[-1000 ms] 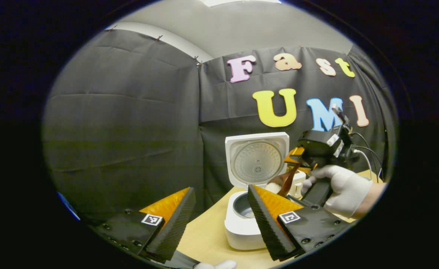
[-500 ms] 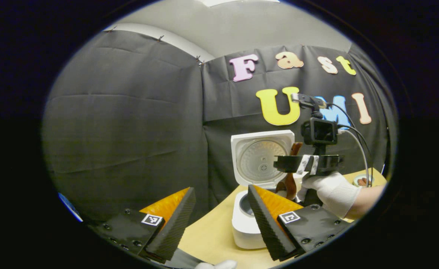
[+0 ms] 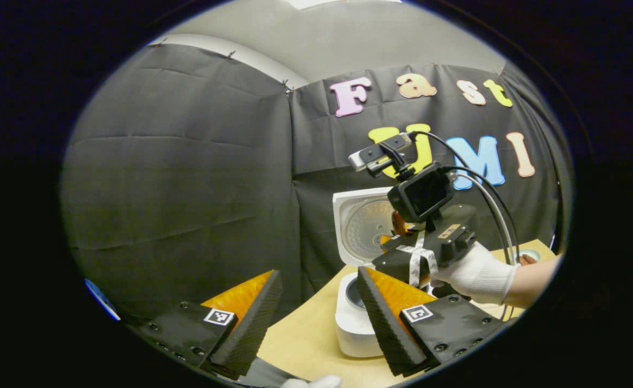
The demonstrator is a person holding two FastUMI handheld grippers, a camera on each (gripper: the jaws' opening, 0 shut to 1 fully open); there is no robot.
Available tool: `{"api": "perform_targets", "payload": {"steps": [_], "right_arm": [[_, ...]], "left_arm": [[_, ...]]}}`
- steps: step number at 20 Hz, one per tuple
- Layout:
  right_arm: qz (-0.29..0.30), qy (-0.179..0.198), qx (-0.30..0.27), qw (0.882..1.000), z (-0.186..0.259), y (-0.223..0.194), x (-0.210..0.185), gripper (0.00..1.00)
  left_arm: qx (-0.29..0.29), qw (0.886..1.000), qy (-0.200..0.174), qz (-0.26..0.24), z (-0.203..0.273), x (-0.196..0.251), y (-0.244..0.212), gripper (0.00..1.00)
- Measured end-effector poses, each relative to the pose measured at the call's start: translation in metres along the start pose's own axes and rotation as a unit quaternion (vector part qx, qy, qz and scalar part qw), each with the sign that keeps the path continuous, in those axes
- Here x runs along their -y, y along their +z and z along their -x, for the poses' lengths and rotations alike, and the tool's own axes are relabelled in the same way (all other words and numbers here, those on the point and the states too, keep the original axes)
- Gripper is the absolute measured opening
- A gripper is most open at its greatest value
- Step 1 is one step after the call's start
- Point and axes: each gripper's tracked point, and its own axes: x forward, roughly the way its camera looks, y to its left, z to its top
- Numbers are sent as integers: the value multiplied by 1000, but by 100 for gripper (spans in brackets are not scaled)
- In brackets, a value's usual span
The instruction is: Close the left gripper, press the button to open the rice cooker; take a wooden spoon from the chopstick holder with the right hand, scoop a spoonful of rice and pour it into the rice cooker, then put the wooden spoon back into the chopstick holder.
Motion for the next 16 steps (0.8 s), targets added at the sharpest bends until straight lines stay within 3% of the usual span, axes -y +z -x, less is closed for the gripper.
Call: {"api": "perform_targets", "payload": {"steps": [5,6,9,11,12,16], "right_arm": [[-7,4,1,1000,1,-4,-2,19],[-15,5,6,1000,3,0,-2,19],[-104,26,20,994,6,7,5,19],[-207,41,36,977,10,17,19,19],[-242,42,47,968,15,22,27,19],[-362,29,84,928,37,38,76,19]], "left_arm": [[-4,1000,4,-1,2,-1,-4,95],[-3,1000,5,-2,2,-2,-4,99],[-2,1000,6,-2,2,-5,-3,97],[0,1000,6,-2,4,-2,1,95],[2,1000,5,-2,4,-1,3,99],[10,1000,-5,-9,7,4,11,96]]}}
